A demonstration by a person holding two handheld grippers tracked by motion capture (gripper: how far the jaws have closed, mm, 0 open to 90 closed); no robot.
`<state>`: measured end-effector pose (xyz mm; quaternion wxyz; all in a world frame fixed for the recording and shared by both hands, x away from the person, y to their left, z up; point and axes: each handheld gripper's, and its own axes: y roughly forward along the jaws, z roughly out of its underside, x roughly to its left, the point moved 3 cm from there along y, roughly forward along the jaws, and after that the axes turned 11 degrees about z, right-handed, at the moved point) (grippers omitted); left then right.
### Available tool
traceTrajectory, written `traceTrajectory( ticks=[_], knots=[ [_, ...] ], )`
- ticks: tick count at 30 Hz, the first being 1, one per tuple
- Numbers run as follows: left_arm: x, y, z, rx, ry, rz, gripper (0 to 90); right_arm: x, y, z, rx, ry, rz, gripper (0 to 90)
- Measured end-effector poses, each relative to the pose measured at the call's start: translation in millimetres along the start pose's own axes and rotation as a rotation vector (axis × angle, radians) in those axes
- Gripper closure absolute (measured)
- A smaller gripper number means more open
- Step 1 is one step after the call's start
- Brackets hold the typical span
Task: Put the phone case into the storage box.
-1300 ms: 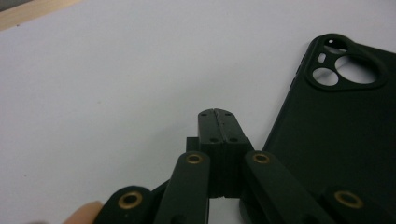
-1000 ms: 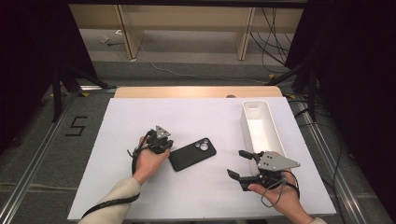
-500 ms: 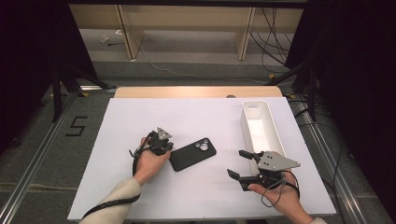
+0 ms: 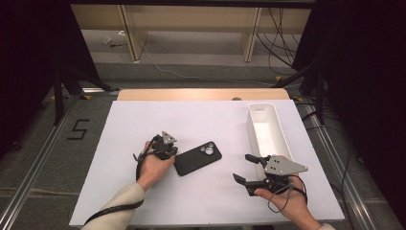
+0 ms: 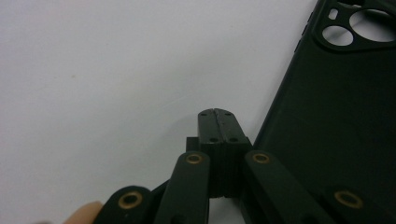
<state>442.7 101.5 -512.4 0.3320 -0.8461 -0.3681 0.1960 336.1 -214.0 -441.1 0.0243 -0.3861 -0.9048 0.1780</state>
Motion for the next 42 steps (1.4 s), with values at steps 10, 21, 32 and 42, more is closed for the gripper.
traceTrajectory(
  ticks=[10,21,32,42],
  knots=[
    [-1.5,-0.4,0.3,0.007,0.008,0.000,89.6,-0.2,-0.1,0.2,0.003,-0.003,0.002,24.1],
    [-6.8,-3.6,3.0,0.022,0.024,0.014,89.6,-0.6,-1.1,-0.4,-0.001,-0.003,0.004,24.1],
    [-17.7,-12.8,11.5,0.053,0.058,0.029,89.6,-0.4,-1.8,-1.0,-0.003,-0.008,0.005,24.1],
    [-28.7,-20.1,18.6,0.074,0.064,0.032,89.6,-0.6,-2.9,-1.3,-0.003,-0.002,0.005,24.1]
  ],
)
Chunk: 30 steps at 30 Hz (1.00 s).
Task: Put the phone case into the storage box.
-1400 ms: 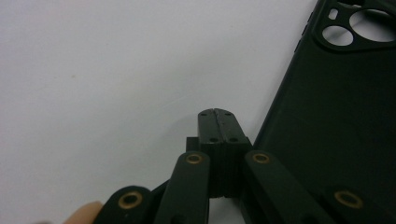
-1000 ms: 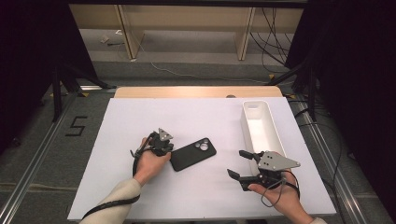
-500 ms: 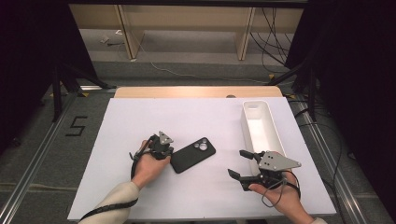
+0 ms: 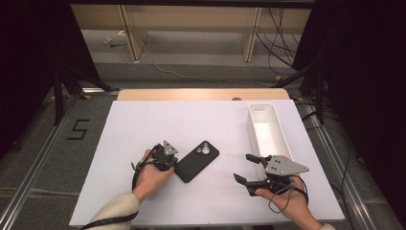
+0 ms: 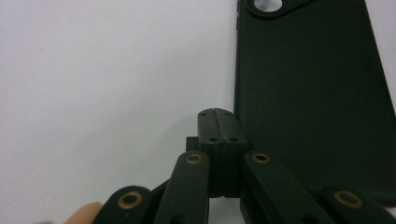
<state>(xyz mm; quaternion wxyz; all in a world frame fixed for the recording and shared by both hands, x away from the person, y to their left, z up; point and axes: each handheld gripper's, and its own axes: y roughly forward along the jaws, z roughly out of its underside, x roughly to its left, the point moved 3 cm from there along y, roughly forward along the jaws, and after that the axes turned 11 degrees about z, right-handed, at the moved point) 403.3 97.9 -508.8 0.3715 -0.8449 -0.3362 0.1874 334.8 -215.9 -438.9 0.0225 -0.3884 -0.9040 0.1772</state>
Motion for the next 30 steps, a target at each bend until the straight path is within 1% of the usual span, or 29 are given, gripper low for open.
traceTrajectory(
  ticks=[6,15,17,19,20,22,24,26,27,28,29,30],
  knots=[
    [-6.3,-3.8,5.0,0.004,0.007,0.002,89.6,-0.9,-0.8,-0.2,-0.003,-0.002,0.003,24.1],
    [-9.5,-6.6,8.4,0.005,0.008,0.010,89.5,-0.4,-0.4,0.0,-0.001,-0.002,0.001,24.1],
    [-9.2,-7.5,8.7,0.006,0.000,0.017,89.2,-0.2,-0.3,0.1,0.000,-0.001,0.000,24.1],
    [-8.1,-8.4,8.6,0.007,-0.008,0.019,86.8,-0.3,-0.3,0.1,0.000,-0.002,0.000,24.1],
    [-7.1,-9.2,8.3,0.004,-0.011,0.018,85.2,-0.4,-0.3,0.1,0.000,-0.002,0.001,24.1],
    [-6.0,-11.7,6.1,-0.017,-0.022,0.012,80.5,-0.6,-0.4,0.0,-0.003,-0.001,0.001,24.1],
    [-5.5,-15.7,0.9,-0.055,-0.027,0.011,75.6,-0.7,-0.3,0.0,-0.003,-0.003,0.001,24.1],
    [-5.7,-19.6,-6.3,-0.102,-0.033,0.011,67.2,-0.8,-0.1,0.2,-0.001,-0.002,0.001,24.1],
    [-5.7,-19.6,-6.3,-0.102,-0.033,0.011,61.9,-0.8,0.0,0.2,0.000,-0.002,0.001,24.1],
    [-6.1,-21.1,-10.5,-0.128,-0.038,0.012,61.9,-0.8,0.0,0.2,0.000,-0.002,0.001,24.1],
    [-6.7,-22.2,-14.9,-0.152,-0.043,0.021,50.3,-0.6,0.4,0.1,-0.001,-0.001,0.003,24.1],
    [-9.1,-22.9,-24.2,-0.181,-0.053,0.044,43.2,-0.7,0.5,0.0,-0.002,-0.003,0.004,24.1]
  ],
)
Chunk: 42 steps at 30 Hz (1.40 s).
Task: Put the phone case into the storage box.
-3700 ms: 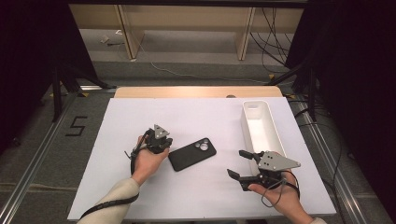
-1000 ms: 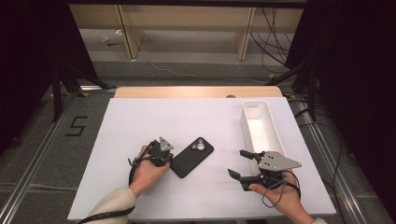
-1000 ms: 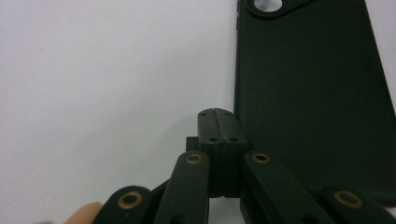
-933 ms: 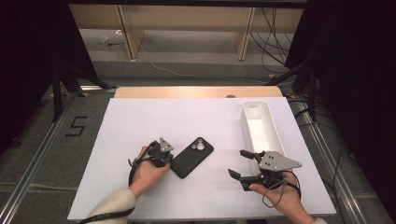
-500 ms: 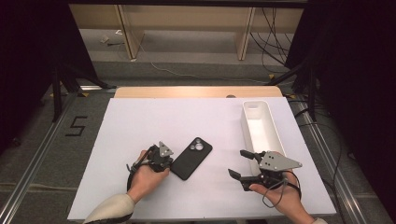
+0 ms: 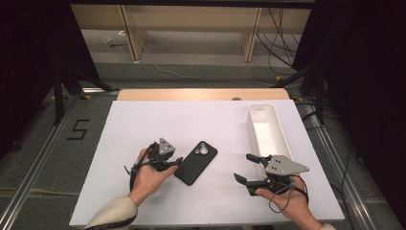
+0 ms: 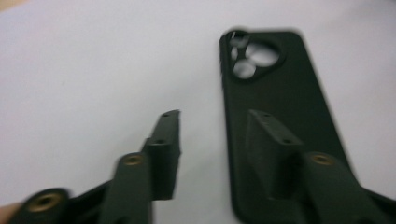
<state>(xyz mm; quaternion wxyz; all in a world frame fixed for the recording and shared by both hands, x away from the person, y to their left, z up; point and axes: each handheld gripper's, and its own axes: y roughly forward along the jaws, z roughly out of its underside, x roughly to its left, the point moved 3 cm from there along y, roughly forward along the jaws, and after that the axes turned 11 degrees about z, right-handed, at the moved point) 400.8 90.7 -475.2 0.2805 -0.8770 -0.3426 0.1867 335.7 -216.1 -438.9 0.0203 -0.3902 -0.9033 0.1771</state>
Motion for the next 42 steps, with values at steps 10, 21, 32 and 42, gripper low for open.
traceTrajectory(
  ticks=[10,21,32,42],
  knots=[
    [-12.3,41.3,-29.9,0.064,0.000,0.071,3.3,-0.9,1.7,0.1,0.001,0.012,0.001,24.1],
    [-16.0,90.5,-42.8,0.182,-0.004,0.040,0.0,-2.8,0.4,-0.1,-0.002,0.013,0.005,24.1],
    [-16.2,107.5,-38.4,0.247,-0.012,0.029,0.0,-3.4,1.0,0.2,-0.005,0.016,0.004,24.1],
    [-15.3,106.1,-34.4,0.268,-0.030,0.043,0.7,-3.8,1.5,0.4,-0.003,0.014,0.005,24.1]
  ],
)
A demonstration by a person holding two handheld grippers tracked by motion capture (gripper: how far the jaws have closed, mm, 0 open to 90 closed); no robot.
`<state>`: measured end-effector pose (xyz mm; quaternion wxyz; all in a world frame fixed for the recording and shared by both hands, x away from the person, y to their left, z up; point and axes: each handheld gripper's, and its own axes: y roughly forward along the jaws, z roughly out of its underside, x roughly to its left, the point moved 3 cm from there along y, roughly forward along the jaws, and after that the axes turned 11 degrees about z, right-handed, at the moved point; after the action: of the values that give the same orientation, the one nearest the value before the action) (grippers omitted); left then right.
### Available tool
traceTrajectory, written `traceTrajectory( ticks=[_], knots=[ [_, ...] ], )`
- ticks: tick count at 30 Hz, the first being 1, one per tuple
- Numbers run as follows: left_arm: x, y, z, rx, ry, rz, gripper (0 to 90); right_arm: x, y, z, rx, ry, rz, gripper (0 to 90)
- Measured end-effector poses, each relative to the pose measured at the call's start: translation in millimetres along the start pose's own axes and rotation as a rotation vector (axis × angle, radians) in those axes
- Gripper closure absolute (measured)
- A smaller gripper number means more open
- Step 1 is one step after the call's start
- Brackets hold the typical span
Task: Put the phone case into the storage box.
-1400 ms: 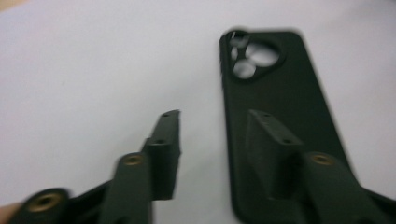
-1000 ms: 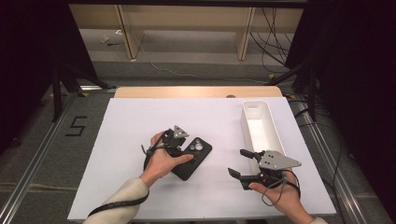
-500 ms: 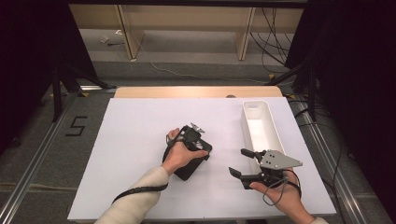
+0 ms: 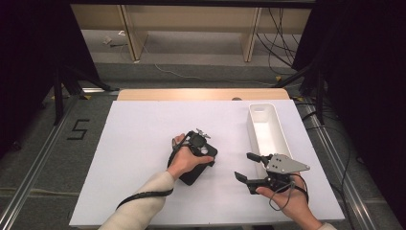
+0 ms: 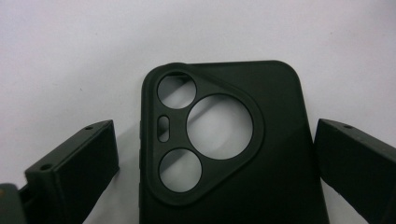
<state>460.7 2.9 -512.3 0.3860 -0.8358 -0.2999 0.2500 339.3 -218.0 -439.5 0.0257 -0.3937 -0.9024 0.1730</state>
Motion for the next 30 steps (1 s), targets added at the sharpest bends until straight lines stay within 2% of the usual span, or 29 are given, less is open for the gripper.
traceTrajectory(
  ticks=[11,19,27,30],
  knots=[
    [-1.3,-13.9,12.3,0.030,-0.020,0.019,1.3,0.2,0.0,0.0,0.002,-0.002,0.000,24.1],
    [-1.9,-15.8,18.6,0.035,-0.011,0.029,1.9,-0.1,-0.1,0.1,0.003,0.000,0.003,24.1],
    [-4.5,-20.2,22.9,0.062,-0.006,0.025,3.1,-0.2,0.1,0.2,0.003,-0.001,0.003,24.1],
    [-5.3,-21.0,24.6,0.071,0.007,0.024,3.6,-0.1,0.0,0.2,0.004,-0.002,0.003,24.1]
  ],
)
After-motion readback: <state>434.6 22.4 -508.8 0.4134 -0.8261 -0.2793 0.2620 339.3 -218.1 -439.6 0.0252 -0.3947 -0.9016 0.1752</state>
